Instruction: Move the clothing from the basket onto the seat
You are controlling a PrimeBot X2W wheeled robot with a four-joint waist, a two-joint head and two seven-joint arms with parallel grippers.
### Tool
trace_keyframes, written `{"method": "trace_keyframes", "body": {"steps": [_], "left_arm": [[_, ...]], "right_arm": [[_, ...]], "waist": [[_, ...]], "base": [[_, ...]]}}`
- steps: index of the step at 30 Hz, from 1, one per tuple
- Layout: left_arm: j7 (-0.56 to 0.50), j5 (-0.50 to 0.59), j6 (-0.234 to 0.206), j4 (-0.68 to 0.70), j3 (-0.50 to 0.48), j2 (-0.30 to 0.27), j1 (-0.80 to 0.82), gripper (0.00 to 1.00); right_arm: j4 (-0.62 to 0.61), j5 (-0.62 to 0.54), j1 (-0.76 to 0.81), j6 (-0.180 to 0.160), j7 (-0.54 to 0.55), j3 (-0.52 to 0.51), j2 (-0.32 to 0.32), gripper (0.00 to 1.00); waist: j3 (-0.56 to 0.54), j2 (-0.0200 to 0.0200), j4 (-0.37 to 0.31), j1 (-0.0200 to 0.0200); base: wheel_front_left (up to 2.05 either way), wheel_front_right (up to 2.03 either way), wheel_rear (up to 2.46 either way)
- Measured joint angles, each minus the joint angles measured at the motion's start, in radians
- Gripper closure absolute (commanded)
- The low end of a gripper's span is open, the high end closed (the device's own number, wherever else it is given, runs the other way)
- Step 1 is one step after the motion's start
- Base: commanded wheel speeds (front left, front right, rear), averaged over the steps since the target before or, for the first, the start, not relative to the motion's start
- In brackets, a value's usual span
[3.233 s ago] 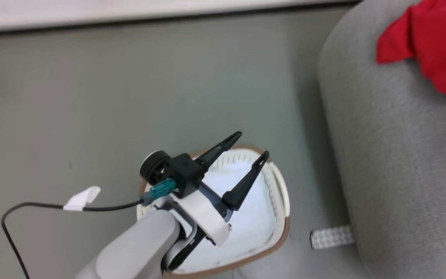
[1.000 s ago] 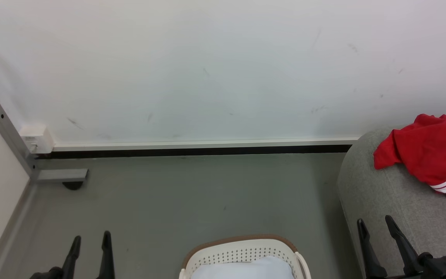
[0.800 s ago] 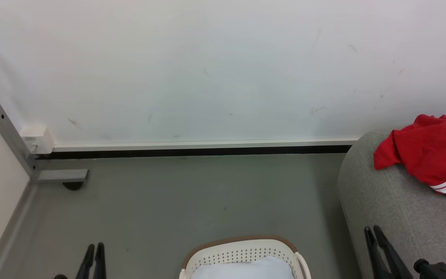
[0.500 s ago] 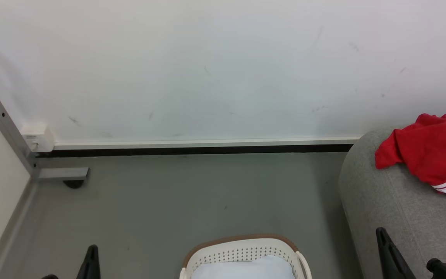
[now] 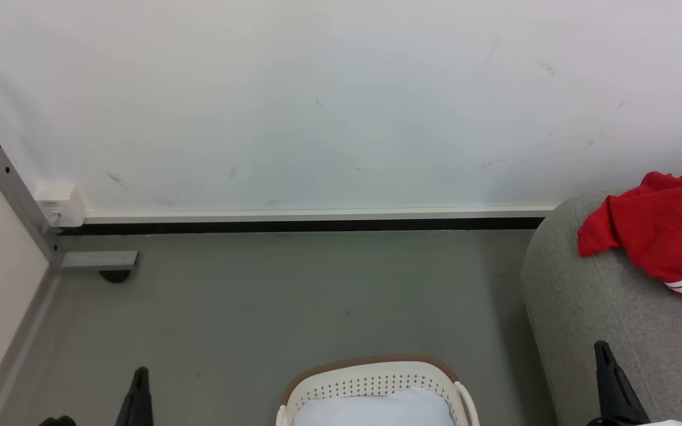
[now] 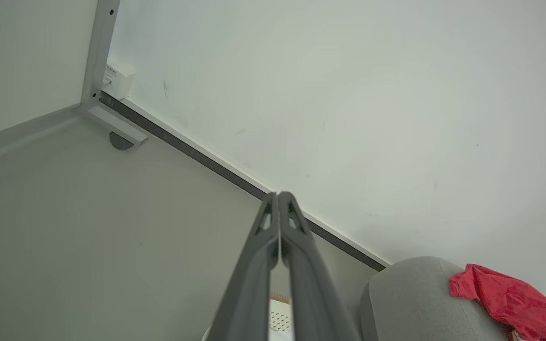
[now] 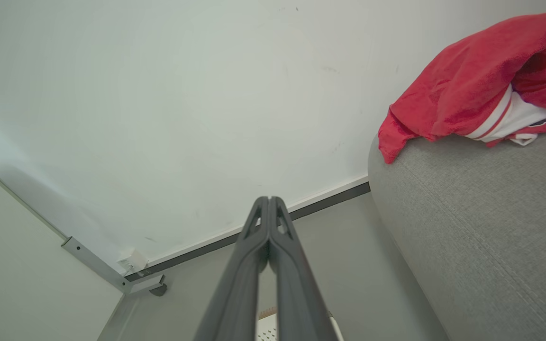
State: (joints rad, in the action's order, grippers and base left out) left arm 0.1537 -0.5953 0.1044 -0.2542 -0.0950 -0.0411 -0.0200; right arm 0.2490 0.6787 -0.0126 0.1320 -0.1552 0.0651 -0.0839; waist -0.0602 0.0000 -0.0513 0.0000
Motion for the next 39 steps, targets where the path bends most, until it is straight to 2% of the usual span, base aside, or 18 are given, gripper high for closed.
{"method": "trace_keyframes", "body": {"steps": [16, 39], "left_arm": [[-0.061, -0.231, 0.003, 0.002, -0.002, -0.001, 0.026, 1.00], [-0.130, -0.496, 0.011, 0.004, -0.008, -0.002, 0.059, 1.00]], "right_arm": [[0.000, 0.209, -0.017, 0.000, 0.060, -0.038, 0.011, 1.00], [-0.001, 0.456, -0.046, 0.000, 0.130, -0.084, 0.017, 1.00]], "waist": [[0.010, 0.0000, 0.008, 0.0000], [0.024, 0.0000, 0.019, 0.0000]], "base": [[0.00, 0.00, 0.00], [0.00, 0.00, 0.00]]}}
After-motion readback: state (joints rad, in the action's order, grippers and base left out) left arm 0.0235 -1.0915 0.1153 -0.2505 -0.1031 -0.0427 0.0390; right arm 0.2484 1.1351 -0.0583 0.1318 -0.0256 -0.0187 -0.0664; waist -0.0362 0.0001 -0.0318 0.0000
